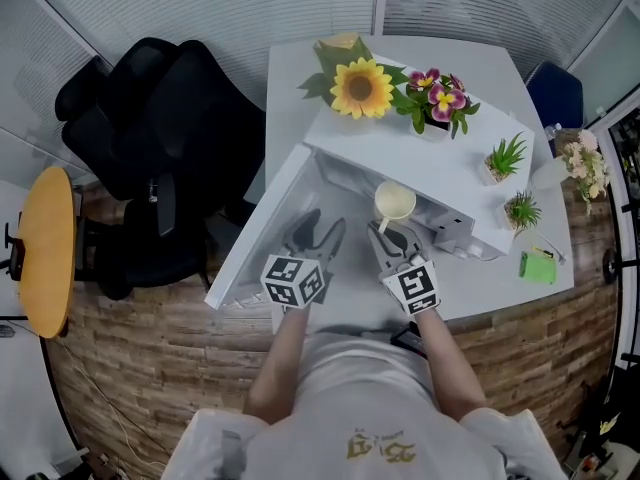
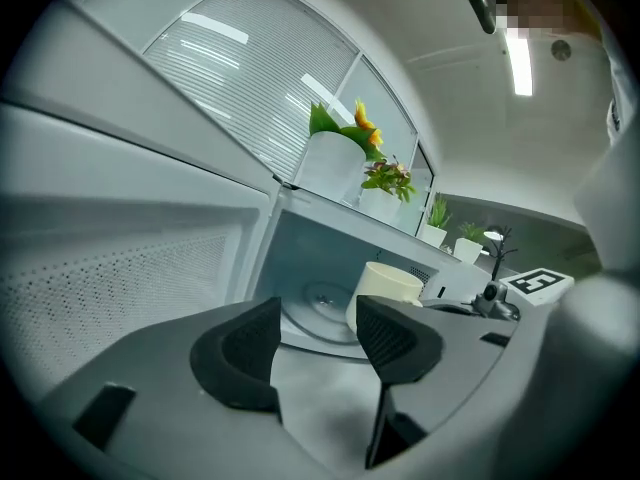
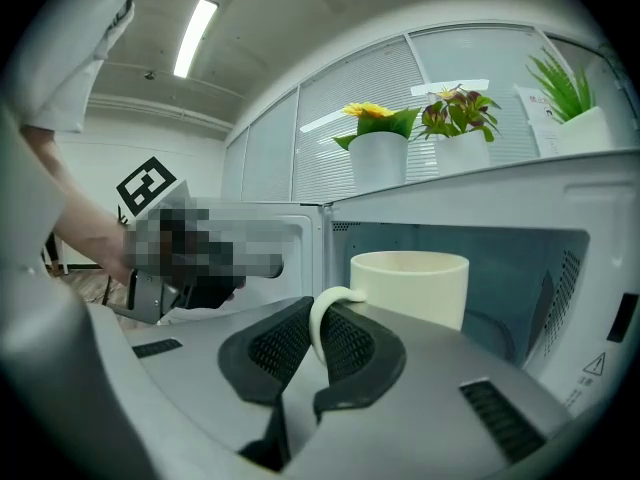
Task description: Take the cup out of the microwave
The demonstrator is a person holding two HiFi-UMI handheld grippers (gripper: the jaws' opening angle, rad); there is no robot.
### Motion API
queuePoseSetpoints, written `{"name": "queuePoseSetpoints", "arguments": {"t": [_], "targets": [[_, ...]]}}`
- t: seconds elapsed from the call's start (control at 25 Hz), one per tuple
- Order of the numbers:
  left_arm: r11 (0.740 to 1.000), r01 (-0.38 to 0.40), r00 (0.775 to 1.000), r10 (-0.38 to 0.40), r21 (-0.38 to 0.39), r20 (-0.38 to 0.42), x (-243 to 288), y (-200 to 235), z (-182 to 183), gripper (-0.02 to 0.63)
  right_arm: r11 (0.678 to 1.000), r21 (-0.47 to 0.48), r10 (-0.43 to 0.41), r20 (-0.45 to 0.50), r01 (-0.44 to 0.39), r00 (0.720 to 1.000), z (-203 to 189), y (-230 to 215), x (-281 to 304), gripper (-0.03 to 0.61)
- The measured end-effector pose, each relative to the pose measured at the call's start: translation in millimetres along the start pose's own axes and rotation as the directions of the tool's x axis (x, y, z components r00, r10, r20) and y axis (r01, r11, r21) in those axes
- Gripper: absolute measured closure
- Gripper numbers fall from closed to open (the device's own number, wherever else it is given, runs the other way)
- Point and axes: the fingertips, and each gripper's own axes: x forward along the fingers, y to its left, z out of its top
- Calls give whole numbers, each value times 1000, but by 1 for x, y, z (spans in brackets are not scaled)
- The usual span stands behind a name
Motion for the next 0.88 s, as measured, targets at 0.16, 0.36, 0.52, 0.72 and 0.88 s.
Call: {"name": "queuePoseSetpoints", "arguments": {"t": [0.16,0.36,0.52,0.72,0.88], "targets": [[1000,-12,1000,12,-5,9,-6,-1,1,377,1000,10,18,12,-18,1000,4,10,-5,551],[1000,-21,1000,21,-4,17,-14,-2,2,377,999,4,41,4,-41,999,1,18,-10,551],[999,-34,999,35,-8,20,-20,0,0,377,998,8,64,21,-64,998,1,25,-12,551],[999,-42,999,42,-15,4,-23,2,-11,377,993,29,117,34,-118,993,-1,38,-17,551],[999,-49,999,49,-23,-5,-24,4,-19,377,985,41,165,28,-166,986,-9,48,-16,551]]}}
